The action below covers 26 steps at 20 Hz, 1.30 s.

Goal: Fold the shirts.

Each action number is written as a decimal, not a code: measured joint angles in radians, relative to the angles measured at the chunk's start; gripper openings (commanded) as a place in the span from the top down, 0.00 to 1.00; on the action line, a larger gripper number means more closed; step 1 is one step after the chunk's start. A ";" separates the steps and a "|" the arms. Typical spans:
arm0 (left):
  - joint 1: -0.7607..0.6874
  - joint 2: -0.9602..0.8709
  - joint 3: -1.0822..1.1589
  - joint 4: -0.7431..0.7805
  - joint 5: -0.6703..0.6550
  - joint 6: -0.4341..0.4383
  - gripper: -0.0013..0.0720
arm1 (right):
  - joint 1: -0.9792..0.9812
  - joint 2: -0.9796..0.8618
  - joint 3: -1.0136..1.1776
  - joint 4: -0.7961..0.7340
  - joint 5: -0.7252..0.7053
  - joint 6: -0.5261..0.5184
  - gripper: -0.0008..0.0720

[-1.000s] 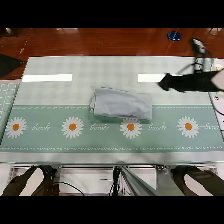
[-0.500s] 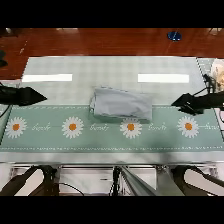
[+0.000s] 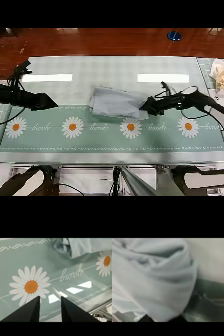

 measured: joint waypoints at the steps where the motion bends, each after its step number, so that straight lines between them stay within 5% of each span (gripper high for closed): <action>1: -0.002 0.000 0.000 0.003 -0.001 -0.006 0.52 | 0.014 -0.005 0.006 0.040 -0.012 -0.014 0.95; 7: -0.007 -0.002 0.000 0.007 -0.023 -0.024 0.52 | -0.098 0.171 0.161 0.187 0.086 -0.058 0.95; 15: -0.007 -0.002 0.000 0.007 -0.001 -0.027 0.52 | -0.612 0.484 0.418 0.085 0.208 0.129 0.95; 20: -0.007 -0.002 0.000 0.007 0.005 -0.024 0.52 | -0.734 0.531 0.455 0.056 0.295 0.180 0.95; 23: -0.008 -0.002 0.000 0.007 0.007 -0.024 0.52 | -0.753 0.539 0.461 -0.055 0.359 0.208 0.95; 26: -0.007 -0.002 0.000 0.008 0.009 -0.019 0.52 | -0.784 0.541 0.463 -0.322 0.441 0.245 0.95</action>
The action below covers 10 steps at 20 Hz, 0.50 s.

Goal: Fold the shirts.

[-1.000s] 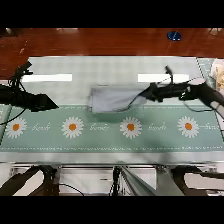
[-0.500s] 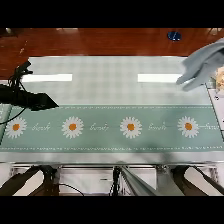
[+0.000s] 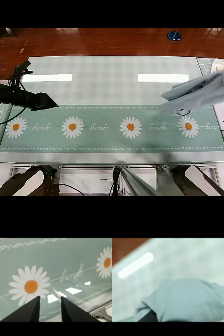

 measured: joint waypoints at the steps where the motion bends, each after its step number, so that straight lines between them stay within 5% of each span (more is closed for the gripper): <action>1: 0.000 0.000 0.000 0.000 0.001 0.004 0.52 | -0.020 0.000 0.000 -0.119 0.030 0.008 0.95; 5: 0.000 0.000 0.000 0.000 0.017 0.020 0.52 | -0.137 0.002 -0.008 -0.455 0.121 0.034 0.95; 10: 0.001 0.000 0.000 0.000 0.075 0.050 0.52 | -0.251 0.021 -0.118 -0.597 0.217 0.029 0.95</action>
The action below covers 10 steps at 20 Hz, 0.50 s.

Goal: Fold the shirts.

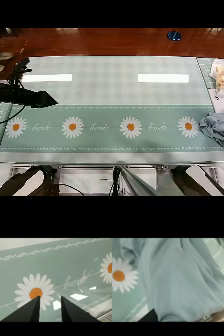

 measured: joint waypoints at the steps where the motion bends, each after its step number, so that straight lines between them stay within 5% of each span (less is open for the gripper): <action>1: 0.000 0.000 0.000 0.000 0.019 0.002 0.52 | -0.014 0.011 -0.035 -0.030 0.008 -0.005 0.95; 10: 0.000 0.000 0.000 0.056 0.105 0.008 0.52 | -0.167 0.138 -0.456 -0.359 0.014 -0.010 0.95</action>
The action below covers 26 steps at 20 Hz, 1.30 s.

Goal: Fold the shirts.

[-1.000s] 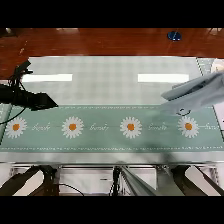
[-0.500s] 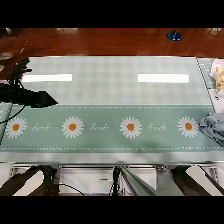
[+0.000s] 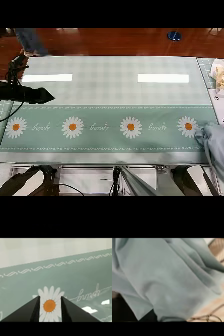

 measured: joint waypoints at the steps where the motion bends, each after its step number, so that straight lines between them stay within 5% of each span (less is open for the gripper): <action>1: 0.000 0.000 0.000 0.008 0.001 0.000 0.52 | -0.011 0.006 -0.051 -0.063 -0.001 0.000 0.95; 3: 0.000 0.000 0.000 0.019 0.009 0.000 0.52 | -0.025 0.013 -0.131 -0.195 -0.023 0.006 0.92; 5: 0.000 0.000 0.000 0.026 0.012 -0.001 0.52 | -0.032 0.018 -0.177 -0.309 -0.069 0.012 0.28; 6: 0.000 0.000 0.000 0.027 0.014 -0.001 0.52 | -0.034 0.019 -0.190 -0.361 -0.097 0.012 0.23; 10: 0.000 0.000 0.000 0.031 0.023 -0.010 0.52 | -0.039 0.021 -0.214 -0.456 -0.253 0.026 0.23; 13: 0.000 0.000 0.000 0.032 0.032 -0.017 0.52 | -0.033 0.021 -0.159 -0.471 -0.400 0.135 0.24; 14: 0.000 0.000 0.000 0.032 0.042 -0.017 0.43 | -0.020 0.021 -0.102 -0.423 -0.482 0.178 0.30; 15: 0.000 0.000 0.000 0.032 0.057 -0.018 0.21 | -0.002 0.021 -0.038 -0.338 -0.580 0.223 0.47; 18: -0.012 0.000 0.002 0.004 0.166 -0.006 0.21 | 0.124 -0.004 0.171 0.071 -1.038 0.371 0.49; 20: -0.068 -0.002 0.015 -0.029 0.292 0.054 0.31 | 0.314 -0.067 0.352 0.331 -1.263 0.371 0.50; 23: -0.212 -0.021 0.056 0.037 0.436 0.061 0.37 | 0.631 -0.185 0.556 0.418 -1.086 0.176 0.50; 26: -0.355 -0.089 0.088 0.237 0.445 -0.087 0.36 | 0.928 -0.326 0.604 0.286 -0.674 0.071 0.50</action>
